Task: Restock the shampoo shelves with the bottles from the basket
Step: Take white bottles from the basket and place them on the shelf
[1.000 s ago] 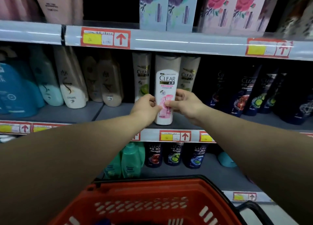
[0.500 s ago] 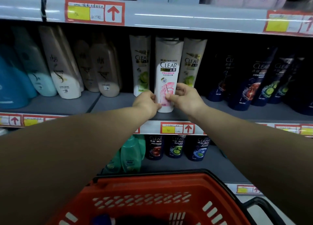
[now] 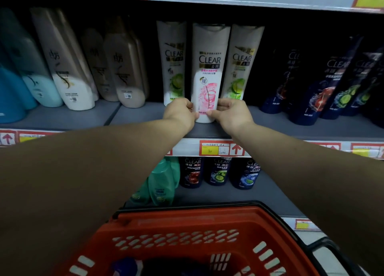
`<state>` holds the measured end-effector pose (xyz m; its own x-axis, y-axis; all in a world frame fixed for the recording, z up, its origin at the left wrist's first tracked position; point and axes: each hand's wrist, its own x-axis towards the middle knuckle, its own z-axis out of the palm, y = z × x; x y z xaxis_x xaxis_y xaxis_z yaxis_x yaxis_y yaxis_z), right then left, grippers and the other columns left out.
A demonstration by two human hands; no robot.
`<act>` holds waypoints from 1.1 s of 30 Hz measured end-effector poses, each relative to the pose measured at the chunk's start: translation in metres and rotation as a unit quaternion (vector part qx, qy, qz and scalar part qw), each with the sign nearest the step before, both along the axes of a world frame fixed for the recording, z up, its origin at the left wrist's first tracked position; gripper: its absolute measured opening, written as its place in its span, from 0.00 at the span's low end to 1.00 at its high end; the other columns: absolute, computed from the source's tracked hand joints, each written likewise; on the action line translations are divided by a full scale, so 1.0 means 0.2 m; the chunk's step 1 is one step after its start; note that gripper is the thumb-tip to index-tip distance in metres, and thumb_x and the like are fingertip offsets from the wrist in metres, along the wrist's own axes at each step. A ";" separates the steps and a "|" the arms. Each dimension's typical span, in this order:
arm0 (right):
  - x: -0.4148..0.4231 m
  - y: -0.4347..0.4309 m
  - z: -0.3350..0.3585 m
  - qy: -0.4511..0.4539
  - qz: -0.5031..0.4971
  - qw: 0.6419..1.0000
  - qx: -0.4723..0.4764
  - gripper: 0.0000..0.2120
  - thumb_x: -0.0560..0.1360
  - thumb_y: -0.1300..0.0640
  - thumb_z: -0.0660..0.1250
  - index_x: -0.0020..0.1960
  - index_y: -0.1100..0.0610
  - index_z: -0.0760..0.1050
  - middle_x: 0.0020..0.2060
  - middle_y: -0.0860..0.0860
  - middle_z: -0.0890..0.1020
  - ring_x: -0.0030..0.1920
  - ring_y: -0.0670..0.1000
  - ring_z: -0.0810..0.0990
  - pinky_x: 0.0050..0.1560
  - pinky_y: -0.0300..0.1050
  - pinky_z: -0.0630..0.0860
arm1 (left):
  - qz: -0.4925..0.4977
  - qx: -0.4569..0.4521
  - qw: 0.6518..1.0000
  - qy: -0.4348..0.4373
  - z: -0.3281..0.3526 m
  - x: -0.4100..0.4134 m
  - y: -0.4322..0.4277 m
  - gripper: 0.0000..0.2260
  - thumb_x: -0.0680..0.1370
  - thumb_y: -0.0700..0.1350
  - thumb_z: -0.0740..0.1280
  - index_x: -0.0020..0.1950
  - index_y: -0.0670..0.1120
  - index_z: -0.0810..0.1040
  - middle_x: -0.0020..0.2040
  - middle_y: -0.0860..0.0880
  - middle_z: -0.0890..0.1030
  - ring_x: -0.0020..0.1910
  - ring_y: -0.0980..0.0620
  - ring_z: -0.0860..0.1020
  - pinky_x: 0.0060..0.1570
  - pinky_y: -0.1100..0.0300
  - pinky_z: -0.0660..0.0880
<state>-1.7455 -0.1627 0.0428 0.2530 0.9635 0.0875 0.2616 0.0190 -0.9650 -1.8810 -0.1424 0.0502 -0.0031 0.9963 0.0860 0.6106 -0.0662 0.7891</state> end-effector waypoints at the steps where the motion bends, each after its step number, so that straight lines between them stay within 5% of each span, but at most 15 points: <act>1: 0.00 0.00 0.00 -0.003 -0.002 1.000 0.000 0.16 0.73 0.65 0.73 0.60 0.60 0.80 0.54 0.52 0.85 0.52 0.49 0.84 0.61 0.48 0.79 | -0.002 -0.003 1.000 -0.001 0.00 0.00 0.00 0.13 0.75 0.43 0.71 0.59 0.43 0.79 0.55 0.46 0.82 0.55 0.47 0.80 0.56 0.58 0.74; 11: -0.03 -0.11 0.06 -0.069 -0.071 0.995 -0.012 0.27 0.73 0.55 0.75 0.69 0.58 0.72 0.66 0.52 0.77 0.67 0.52 0.75 0.70 0.47 0.69 | -0.020 -0.040 0.999 -0.030 0.05 -0.03 -0.07 0.17 0.78 0.46 0.68 0.66 0.44 0.76 0.62 0.46 0.80 0.61 0.46 0.77 0.66 0.54 0.71; 18: -0.09 -0.26 0.22 -0.050 -0.057 0.997 -0.006 0.13 0.71 0.53 0.76 0.53 0.53 0.79 0.46 0.47 0.82 0.52 0.52 0.82 0.59 0.53 0.79 | -0.049 -0.037 0.995 -0.076 0.15 -0.13 -0.26 0.12 0.78 0.52 0.65 0.55 0.48 0.82 0.54 0.45 0.83 0.56 0.44 0.80 0.60 0.48 0.76; 22: -0.13 -0.40 0.31 -0.082 -0.027 0.996 0.016 0.08 0.73 0.54 0.74 0.50 0.54 0.80 0.46 0.48 0.83 0.53 0.51 0.82 0.58 0.54 0.80 | -0.080 -0.043 0.993 -0.073 0.17 -0.20 -0.42 0.11 0.78 0.56 0.63 0.48 0.51 0.82 0.53 0.47 0.83 0.56 0.45 0.80 0.62 0.48 0.75; 28: -0.14 -0.65 0.42 -0.124 -0.008 0.992 0.022 0.07 0.74 0.55 0.73 0.50 0.57 0.82 0.48 0.51 0.83 0.49 0.50 0.80 0.56 0.50 0.80 | -0.093 -0.034 0.992 -0.082 0.26 -0.33 -0.67 0.11 0.79 0.54 0.64 0.56 0.52 0.81 0.57 0.49 0.82 0.58 0.49 0.79 0.64 0.51 0.74; 33: -0.19 -0.84 0.49 -0.104 0.032 0.994 0.019 0.11 0.75 0.59 0.72 0.55 0.63 0.80 0.47 0.55 0.80 0.44 0.51 0.77 0.39 0.44 0.78 | -0.092 -0.029 0.993 -0.070 0.32 -0.42 -0.86 0.11 0.78 0.56 0.64 0.51 0.51 0.80 0.54 0.47 0.83 0.55 0.47 0.81 0.60 0.50 0.76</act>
<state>-1.7835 -0.3304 0.1405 0.1643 0.9719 0.1684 0.4530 0.0773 -0.8881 -1.9657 -0.3146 0.1151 0.1709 0.9844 0.0408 0.4766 -0.1188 0.8711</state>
